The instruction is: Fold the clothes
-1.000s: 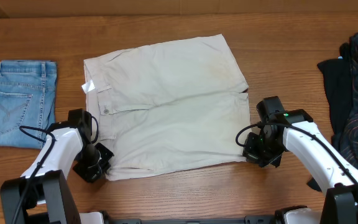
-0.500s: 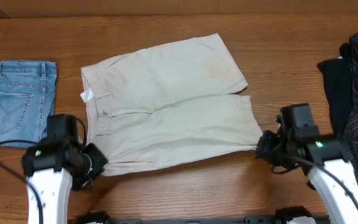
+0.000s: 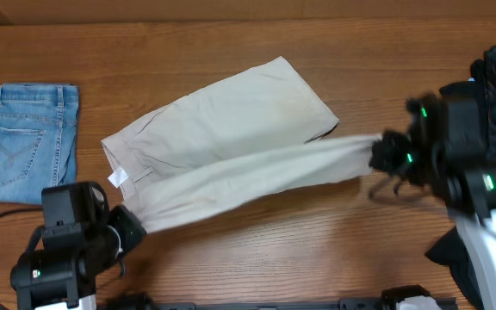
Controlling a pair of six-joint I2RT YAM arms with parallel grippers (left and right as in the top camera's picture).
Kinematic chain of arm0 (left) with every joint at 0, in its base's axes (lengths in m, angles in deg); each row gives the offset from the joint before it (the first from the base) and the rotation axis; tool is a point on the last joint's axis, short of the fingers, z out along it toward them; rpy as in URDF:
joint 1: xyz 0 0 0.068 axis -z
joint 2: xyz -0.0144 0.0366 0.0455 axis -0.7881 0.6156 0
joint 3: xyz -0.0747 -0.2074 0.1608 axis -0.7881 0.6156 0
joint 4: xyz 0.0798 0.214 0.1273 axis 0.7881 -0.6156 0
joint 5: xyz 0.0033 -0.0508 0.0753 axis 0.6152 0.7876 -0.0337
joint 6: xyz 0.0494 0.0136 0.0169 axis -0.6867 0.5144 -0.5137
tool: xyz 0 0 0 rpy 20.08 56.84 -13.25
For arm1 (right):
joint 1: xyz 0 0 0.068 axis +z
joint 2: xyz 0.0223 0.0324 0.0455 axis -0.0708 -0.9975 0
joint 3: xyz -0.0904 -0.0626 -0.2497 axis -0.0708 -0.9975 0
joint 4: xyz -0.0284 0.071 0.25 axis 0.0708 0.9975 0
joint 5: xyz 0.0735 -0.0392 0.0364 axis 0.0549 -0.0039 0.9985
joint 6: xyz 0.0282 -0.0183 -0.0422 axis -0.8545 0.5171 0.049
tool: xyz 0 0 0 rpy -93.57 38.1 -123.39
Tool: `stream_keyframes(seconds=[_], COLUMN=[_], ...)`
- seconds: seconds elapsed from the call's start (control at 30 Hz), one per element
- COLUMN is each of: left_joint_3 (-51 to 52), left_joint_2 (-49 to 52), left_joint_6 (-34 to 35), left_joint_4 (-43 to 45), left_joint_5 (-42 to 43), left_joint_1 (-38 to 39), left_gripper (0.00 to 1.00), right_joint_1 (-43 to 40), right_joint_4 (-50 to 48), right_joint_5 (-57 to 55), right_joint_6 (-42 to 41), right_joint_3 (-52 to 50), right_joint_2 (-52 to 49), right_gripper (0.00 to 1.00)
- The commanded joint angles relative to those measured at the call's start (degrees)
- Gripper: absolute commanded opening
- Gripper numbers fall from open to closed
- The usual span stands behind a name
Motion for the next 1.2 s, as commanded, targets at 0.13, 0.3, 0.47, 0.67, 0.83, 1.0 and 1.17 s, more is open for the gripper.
stream_keyframes(seconds=[0.13, 0.3, 0.47, 0.67, 0.83, 1.0, 1.17], left_joint_3=[-1.38, -1.38, -1.38, -1.38, -1.38, -1.38, -1.38], left_joint_2=[7.45, 16.02, 25.88, 34.64, 39.34, 40.63, 40.63], left_joint_6=[1.53, 1.51, 1.51, 1.55, 1.84, 4.09, 9.66], left_joint_4=[9.6, 15.72, 24.72, 32.33, 37.29, 40.04, 40.02], left_joint_5=[-3.26, -3.93, -5.57, -7.19, -10.6, -13.42, -15.72], left_joint_1=[0.0, 0.0, 0.0, 0.0, 0.0, -0.02, -0.07], left_gripper=[0.1, 0.09, 0.08, 0.09, 0.09, 0.09, 0.09], right_joint_1=[-0.7, -0.52, -0.52, 0.15, 1.81, 3.76, 5.05], right_joint_4=[-5.16, -12.7, -20.65, -27.19, -30.95, -35.3, -39.74], right_joint_5=[-4.9, -0.04, 0.39, 5.09, 5.09, 5.09, 4.79], right_joint_6=[6.82, 9.88, 9.92, 11.65, 12.09, 12.28, 12.24], right_joint_3=[12.5, 12.83, 12.81, 12.81, 12.81, 12.79, 12.79], right_joint_2=[-20.26, -27.04, -31.69, -36.24, -38.77, -41.03, -44.61], right_gripper=[0.04, 0.04, 0.04, 0.04, 0.04, 0.04, 0.04])
